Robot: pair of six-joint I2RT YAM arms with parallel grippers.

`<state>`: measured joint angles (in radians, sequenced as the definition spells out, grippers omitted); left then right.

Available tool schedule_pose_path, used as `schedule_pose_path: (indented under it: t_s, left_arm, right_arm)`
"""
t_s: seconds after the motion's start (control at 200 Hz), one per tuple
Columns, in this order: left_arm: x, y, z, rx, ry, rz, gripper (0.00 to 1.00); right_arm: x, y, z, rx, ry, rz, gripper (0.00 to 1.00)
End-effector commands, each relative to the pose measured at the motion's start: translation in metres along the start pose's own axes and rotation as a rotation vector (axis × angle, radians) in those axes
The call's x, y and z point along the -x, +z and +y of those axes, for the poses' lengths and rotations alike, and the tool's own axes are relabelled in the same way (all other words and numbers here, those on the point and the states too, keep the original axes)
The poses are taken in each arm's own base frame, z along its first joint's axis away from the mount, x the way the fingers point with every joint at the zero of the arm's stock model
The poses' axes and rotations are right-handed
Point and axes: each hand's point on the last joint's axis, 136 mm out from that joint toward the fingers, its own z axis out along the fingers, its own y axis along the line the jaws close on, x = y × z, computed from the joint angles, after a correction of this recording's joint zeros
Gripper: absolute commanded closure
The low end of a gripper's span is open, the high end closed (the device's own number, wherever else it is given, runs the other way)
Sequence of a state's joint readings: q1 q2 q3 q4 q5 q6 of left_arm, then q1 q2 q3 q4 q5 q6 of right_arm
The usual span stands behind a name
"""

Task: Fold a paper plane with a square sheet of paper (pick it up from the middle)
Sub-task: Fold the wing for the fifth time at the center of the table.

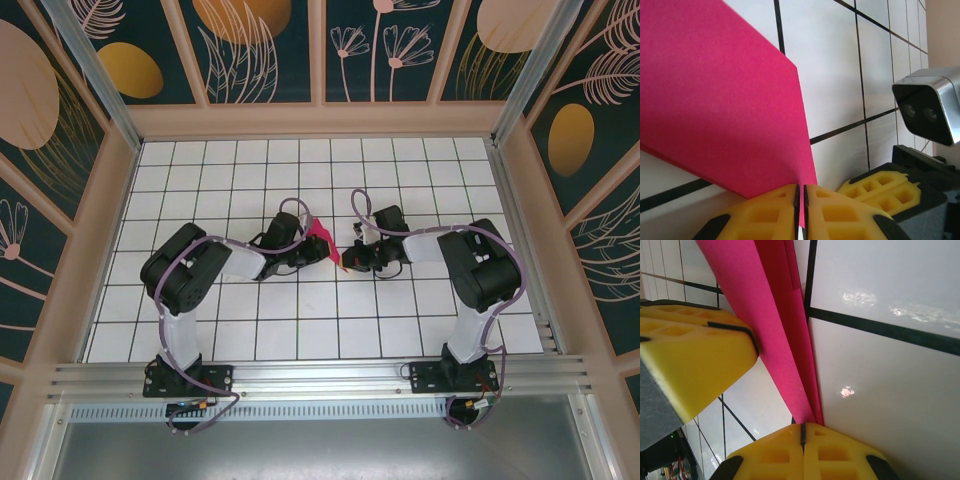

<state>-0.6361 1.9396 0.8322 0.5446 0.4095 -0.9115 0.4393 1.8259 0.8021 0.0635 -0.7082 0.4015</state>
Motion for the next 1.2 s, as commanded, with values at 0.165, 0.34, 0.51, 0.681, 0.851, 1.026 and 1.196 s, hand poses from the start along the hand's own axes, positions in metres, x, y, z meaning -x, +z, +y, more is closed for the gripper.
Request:
schedule_pose_path:
  t_s: [0.165, 0.34, 0.51, 0.681, 0.851, 1.026, 1.196]
  left_arm:
    - [0.007, 0.008, 0.032, 0.174, -0.033, -0.016, 0.86]
    - [0.018, 0.001, 0.056, 0.277, -0.061, -0.04, 0.85]
    - [0.033, -0.011, 0.08, 0.317, -0.083, -0.068, 0.84]
    - [0.051, -0.026, 0.109, 0.361, -0.109, -0.107, 0.84]
    - [0.064, -0.038, 0.135, 0.403, -0.132, -0.142, 0.84]
    - [0.075, -0.05, 0.153, 0.433, -0.15, -0.169, 0.84]
    - [0.09, -0.06, 0.155, 0.446, -0.138, -0.191, 0.83]
  right_arm:
    - [-0.062, -0.001, -0.079, -0.294, 0.206, 0.145, 1.0]
    - [-0.068, -0.003, -0.088, -0.336, 0.219, 0.158, 1.0]
    - [-0.07, -0.003, -0.091, -0.349, 0.226, 0.16, 1.0]
    - [-0.07, -0.003, -0.092, -0.353, 0.229, 0.161, 1.0]
    - [-0.069, -0.003, -0.093, -0.355, 0.233, 0.161, 1.0]
    - [-0.069, -0.004, -0.094, -0.357, 0.239, 0.163, 1.0]
    - [-0.069, -0.005, -0.094, -0.357, 0.238, 0.161, 1.0]
